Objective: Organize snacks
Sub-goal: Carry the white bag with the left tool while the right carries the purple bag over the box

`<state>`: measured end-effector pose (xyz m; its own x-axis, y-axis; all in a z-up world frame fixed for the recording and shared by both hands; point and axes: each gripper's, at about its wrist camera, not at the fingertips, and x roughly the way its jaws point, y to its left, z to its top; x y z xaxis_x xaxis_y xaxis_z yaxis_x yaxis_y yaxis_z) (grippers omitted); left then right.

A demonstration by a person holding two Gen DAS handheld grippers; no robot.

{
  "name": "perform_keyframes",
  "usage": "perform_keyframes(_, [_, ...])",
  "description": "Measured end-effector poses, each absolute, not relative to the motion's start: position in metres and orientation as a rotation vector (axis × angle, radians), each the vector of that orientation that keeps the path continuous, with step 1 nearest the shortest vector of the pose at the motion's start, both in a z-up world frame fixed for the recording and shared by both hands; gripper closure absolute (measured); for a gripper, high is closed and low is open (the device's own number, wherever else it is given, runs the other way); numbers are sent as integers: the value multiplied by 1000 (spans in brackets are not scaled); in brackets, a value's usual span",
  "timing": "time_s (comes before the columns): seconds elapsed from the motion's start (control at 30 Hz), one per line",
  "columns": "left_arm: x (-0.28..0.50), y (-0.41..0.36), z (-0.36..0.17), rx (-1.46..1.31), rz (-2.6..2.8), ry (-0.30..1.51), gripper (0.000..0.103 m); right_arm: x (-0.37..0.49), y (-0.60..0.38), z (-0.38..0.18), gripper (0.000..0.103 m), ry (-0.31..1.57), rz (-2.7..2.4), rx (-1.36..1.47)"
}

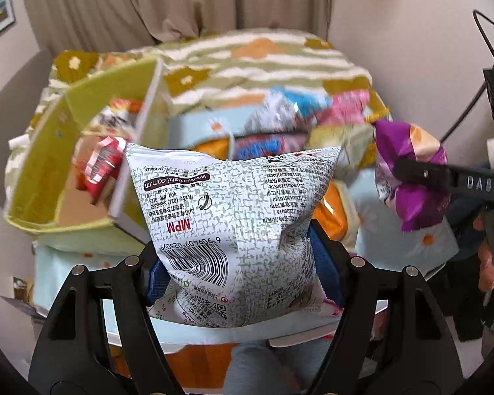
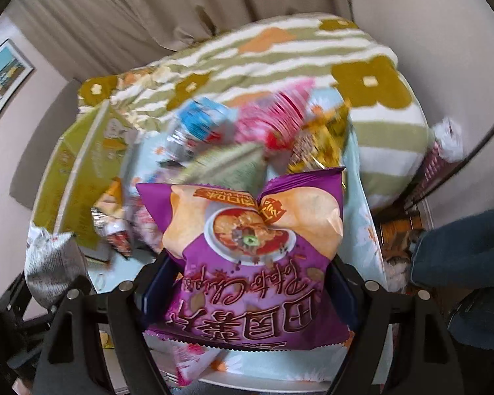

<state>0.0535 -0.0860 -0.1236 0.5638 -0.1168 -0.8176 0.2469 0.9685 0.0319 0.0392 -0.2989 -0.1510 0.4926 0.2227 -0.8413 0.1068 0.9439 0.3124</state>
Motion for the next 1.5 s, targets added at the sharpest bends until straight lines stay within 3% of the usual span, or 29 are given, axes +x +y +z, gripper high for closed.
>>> perform_keyframes(0.27, [77,-35,-68,113,-148,839,30,53,-247,-82,24,929,169,236])
perform_keyframes(0.5, [110,36,-48,107,-100,812,30,82,-173,-52,24,881,238,204])
perform_keyframes(1.0, [176,148,-93,189,-148,930,30,140,-21,-56,24,898,217,182])
perform_keyframes(1.07, [180,154,-101,192,-173,951,24,145,-12,-64,24,911,195,185])
perform_keyframes(1.13, [182,156,-106,200,-184,962,3,149,-4,-68,24,919,178,185])
perform_keyframes(1.17, [180,158,-109,201,-195,958,0,151,0,-71,24,926,167,185])
perform_keyframes(1.5, [164,177,-107,163,-230,961,0,151,19,-81,24,969,125,157])
